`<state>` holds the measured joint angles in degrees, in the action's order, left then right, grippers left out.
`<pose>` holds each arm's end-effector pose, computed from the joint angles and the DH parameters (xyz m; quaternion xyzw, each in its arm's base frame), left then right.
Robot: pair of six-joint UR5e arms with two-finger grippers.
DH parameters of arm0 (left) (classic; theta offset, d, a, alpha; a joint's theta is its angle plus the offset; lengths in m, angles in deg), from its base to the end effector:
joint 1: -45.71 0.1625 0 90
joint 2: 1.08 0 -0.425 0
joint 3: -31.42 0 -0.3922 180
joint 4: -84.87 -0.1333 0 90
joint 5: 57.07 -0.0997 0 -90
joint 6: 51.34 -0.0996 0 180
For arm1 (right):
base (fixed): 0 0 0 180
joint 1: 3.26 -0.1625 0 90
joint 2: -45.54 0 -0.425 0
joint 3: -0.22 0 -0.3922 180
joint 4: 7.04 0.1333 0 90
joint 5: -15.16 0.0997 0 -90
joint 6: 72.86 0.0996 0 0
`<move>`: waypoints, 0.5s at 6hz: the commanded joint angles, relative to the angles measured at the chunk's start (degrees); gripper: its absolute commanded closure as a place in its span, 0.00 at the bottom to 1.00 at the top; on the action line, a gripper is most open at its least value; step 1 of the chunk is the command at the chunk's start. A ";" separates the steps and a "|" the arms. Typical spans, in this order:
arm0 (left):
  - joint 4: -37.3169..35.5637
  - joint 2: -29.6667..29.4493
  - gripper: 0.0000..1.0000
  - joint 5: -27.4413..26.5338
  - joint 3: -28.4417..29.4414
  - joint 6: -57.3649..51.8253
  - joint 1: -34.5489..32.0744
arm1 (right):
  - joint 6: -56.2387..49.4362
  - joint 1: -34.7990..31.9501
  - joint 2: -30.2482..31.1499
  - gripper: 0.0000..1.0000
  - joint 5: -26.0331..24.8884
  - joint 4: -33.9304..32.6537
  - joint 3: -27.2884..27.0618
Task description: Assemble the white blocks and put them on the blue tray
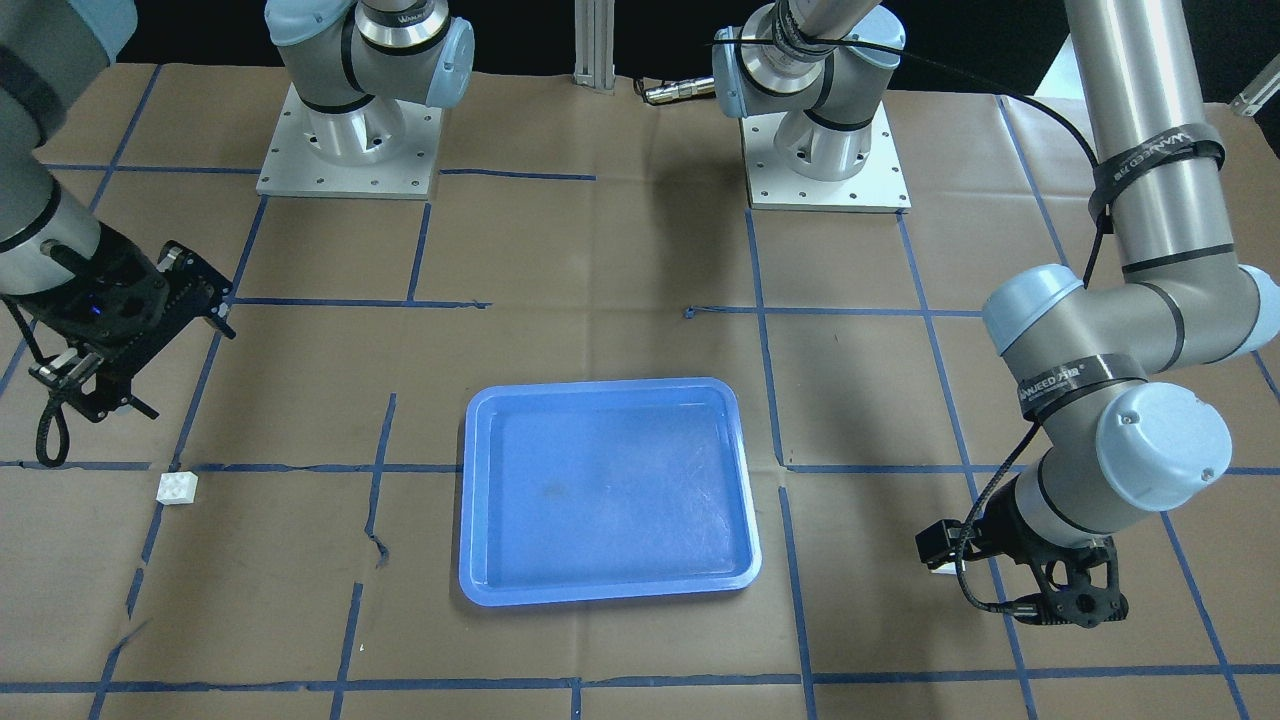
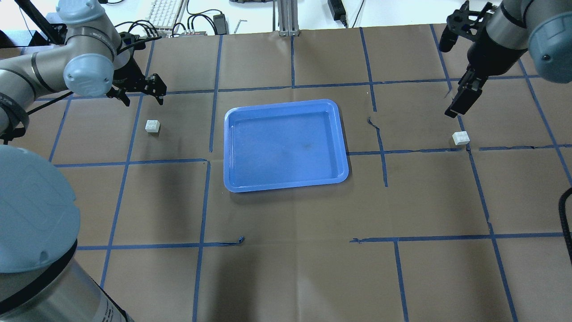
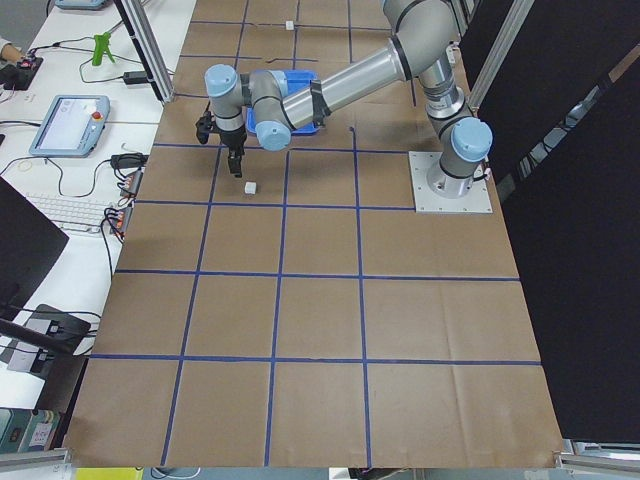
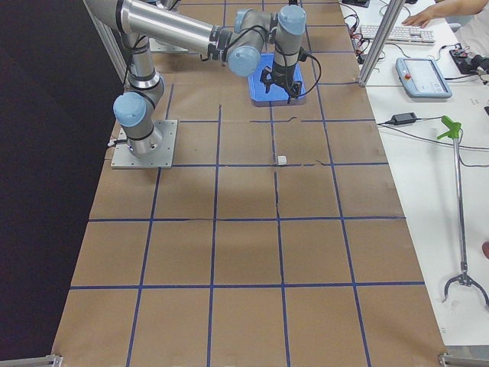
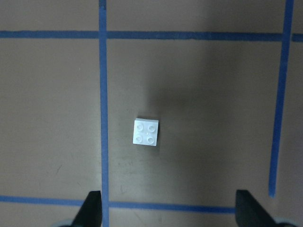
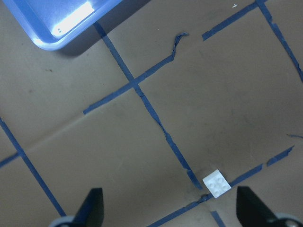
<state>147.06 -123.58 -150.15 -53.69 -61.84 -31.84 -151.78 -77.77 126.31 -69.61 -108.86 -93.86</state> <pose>0.0208 -0.6876 0.2401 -0.0171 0.9995 0.0036 0.0267 -0.0089 -0.5651 0.3900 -0.5246 0.8500 -0.0247 0.0405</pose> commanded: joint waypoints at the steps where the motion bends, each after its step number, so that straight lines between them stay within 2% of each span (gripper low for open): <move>1: -0.23 -2.47 0.01 -0.09 -1.36 -2.48 0.03 | -21.53 7.16 -5.59 0.00 6.85 -4.24 0.21; 2: -0.05 -2.57 0.07 -2.61 -1.37 -5.46 0.03 | -30.07 9.11 -9.01 0.00 9.24 -7.83 0.30; 3: -0.40 -3.09 0.08 -5.08 -1.20 -5.32 0.03 | -36.68 11.04 -12.26 0.00 12.22 -8.48 0.30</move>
<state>146.85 -126.18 -152.92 -54.96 -66.42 -31.81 -180.96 -68.84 117.40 -60.36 -115.86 -93.59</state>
